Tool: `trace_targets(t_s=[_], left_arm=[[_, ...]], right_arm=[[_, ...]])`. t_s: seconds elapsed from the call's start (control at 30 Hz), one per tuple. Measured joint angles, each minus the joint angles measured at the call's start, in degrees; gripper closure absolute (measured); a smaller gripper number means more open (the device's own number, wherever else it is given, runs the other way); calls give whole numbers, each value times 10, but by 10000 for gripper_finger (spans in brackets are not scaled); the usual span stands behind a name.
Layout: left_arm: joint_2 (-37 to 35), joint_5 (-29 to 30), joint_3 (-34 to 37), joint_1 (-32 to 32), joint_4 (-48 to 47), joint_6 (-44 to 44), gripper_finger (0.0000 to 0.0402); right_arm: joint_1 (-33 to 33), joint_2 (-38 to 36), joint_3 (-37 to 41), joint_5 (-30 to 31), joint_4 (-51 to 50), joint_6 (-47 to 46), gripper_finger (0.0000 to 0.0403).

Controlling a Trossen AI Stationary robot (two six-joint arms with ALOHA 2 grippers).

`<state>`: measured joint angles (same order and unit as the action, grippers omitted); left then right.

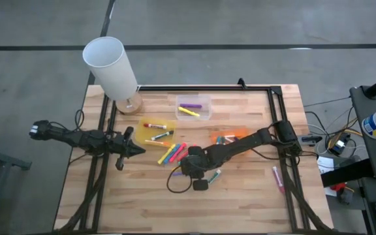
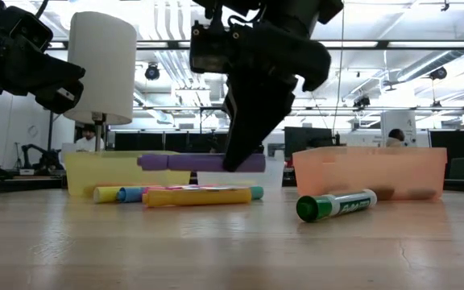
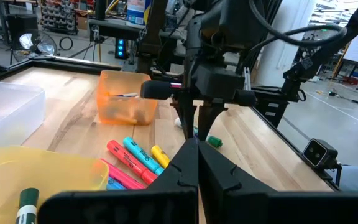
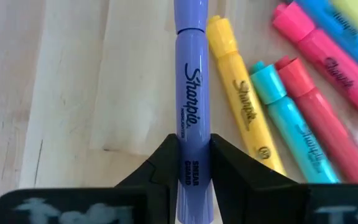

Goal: Pick & Place Markers
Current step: Put the large violet highlighter pen into the transparent bin

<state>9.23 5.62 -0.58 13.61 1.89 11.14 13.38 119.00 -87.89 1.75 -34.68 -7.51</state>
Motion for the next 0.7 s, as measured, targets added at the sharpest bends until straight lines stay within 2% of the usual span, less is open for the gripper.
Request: trace_targets(t_s=[0.2,0.43,0.7], left_arm=[[0,0,0,0,0,0,401],[0,0,0,0,0,0,401],[0,0,0,0,0,0,401]], right_arm=[[0,0,-27,22,-59,1,335],[0,-5,-88,114,-197,-4,335],[0,-5,-122,210,-263,-18,335]])
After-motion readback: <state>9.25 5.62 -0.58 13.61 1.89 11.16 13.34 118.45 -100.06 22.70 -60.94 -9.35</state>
